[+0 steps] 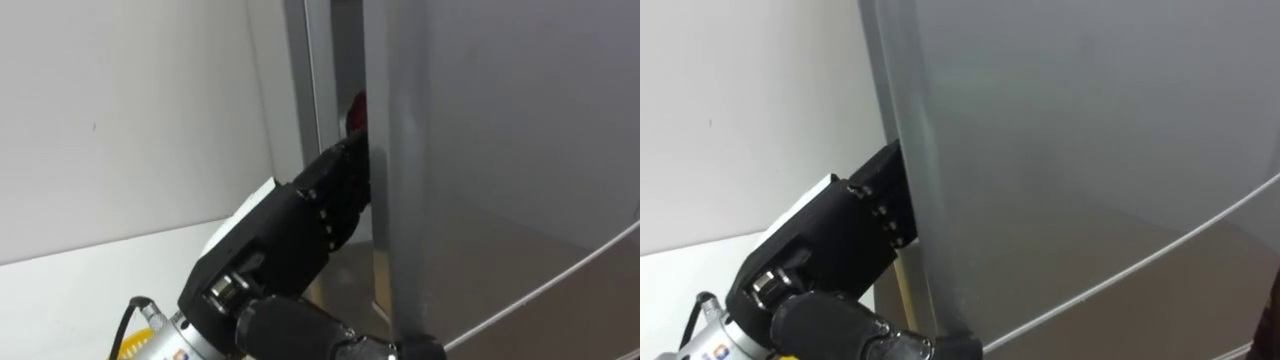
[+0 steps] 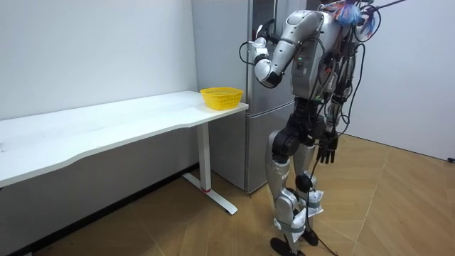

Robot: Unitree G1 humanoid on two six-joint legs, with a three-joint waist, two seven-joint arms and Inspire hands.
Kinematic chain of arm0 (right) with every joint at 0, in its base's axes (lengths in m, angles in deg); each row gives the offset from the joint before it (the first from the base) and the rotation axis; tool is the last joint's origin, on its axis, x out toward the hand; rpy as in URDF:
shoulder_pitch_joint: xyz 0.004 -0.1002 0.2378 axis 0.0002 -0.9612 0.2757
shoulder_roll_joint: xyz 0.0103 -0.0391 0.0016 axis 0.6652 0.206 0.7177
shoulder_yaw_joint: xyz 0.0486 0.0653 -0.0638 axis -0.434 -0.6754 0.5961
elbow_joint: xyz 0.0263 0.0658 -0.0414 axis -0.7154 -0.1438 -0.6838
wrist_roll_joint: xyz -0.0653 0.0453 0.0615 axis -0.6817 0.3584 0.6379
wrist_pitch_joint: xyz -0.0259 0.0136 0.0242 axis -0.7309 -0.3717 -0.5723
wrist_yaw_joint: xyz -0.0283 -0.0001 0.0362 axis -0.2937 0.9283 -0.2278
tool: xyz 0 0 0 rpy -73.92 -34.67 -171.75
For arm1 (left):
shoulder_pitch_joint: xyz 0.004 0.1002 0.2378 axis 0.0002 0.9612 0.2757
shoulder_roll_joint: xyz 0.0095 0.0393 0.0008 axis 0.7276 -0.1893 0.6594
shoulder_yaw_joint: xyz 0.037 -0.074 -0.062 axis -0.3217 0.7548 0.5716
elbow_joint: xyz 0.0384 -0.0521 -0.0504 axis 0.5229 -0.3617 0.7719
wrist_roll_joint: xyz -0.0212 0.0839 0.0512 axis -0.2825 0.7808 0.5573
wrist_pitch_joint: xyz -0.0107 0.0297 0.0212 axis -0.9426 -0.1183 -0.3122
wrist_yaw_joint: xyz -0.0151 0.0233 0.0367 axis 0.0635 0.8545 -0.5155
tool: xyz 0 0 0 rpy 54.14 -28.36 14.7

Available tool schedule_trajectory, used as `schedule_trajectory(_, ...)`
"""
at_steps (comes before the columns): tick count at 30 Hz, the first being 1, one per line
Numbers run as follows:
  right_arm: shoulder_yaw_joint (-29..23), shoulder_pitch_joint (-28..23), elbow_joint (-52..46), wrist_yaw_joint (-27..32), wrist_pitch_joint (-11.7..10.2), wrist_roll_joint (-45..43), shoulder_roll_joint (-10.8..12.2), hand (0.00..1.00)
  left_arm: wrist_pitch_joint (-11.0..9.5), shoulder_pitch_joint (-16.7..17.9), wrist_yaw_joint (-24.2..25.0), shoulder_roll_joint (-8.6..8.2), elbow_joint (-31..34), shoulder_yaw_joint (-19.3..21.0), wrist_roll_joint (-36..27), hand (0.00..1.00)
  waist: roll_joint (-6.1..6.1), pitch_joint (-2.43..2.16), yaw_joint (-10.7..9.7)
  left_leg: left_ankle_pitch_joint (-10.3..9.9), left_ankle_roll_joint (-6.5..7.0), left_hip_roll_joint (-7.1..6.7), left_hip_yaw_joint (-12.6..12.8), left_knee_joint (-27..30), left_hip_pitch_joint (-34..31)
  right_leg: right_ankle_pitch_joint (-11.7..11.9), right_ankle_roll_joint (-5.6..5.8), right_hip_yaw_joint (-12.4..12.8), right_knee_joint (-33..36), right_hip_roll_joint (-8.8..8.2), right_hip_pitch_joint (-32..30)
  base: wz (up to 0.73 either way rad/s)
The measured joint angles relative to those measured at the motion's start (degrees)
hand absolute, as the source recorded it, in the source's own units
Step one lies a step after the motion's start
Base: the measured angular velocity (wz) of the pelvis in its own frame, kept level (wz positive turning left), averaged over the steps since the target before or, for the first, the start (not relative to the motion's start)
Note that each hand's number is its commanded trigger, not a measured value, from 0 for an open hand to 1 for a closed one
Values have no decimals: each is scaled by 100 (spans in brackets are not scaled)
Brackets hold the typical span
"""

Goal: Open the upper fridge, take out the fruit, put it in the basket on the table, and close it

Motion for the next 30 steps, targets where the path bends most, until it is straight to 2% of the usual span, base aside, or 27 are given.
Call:
schedule_trajectory(5, -13, 0, -10, -13, 18, -34, -7, 0, 0, -13, 76, 0, 19, -12, -35, 0, 4, -1, -54, 21, 36, -12, 31, -1, -85, 15, 24, 34, 5, -10, -89, 0)
schedule_trajectory(10, -15, -15, -16, -61, 43, -33, -41, 0, 0, -13, 100, 1, 19, -10, -70, 0, 4, -2, -89, 22, 39, -12, 172, -9, -88, 32, 47, 120, 8, -18, -135, -7)
schedule_trajectory(12, -16, -2, -12, -62, 42, -51, -44, 0, 0, -13, 105, 0, 19, -8, -66, 0, 7, -5, -161, 22, 40, -19, 197, -8, -87, 43, 66, 131, 8, -26, -156, 0)
schedule_trajectory(19, -13, -14, -9, -71, 49, -71, -76, 0, -4, -13, 105, -27, 19, -15, -68, 0, 28, -14, -178, 36, 74, -11, 318, -21, -164, 126, 90, 227, 15, -17, -230, -6)
schedule_trajectory(21, -14, -6, -11, -60, 47, -69, -96, 0, -5, -20, 104, -29, 20, -39, -69, 0, 50, -13, -189, 16, 131, -4, 328, -51, -171, 146, 101, 254, 13, -4, -260, -6)
schedule_trajectory(30, -27, -57, -7, -10, 45, 29, -95, 0, -7, -44, 103, -28, 24, -70, -207, 0, 87, -19, -314, 18, 189, -8, 379, -53, -216, 250, 141, 363, 10, -12, -346, -2)
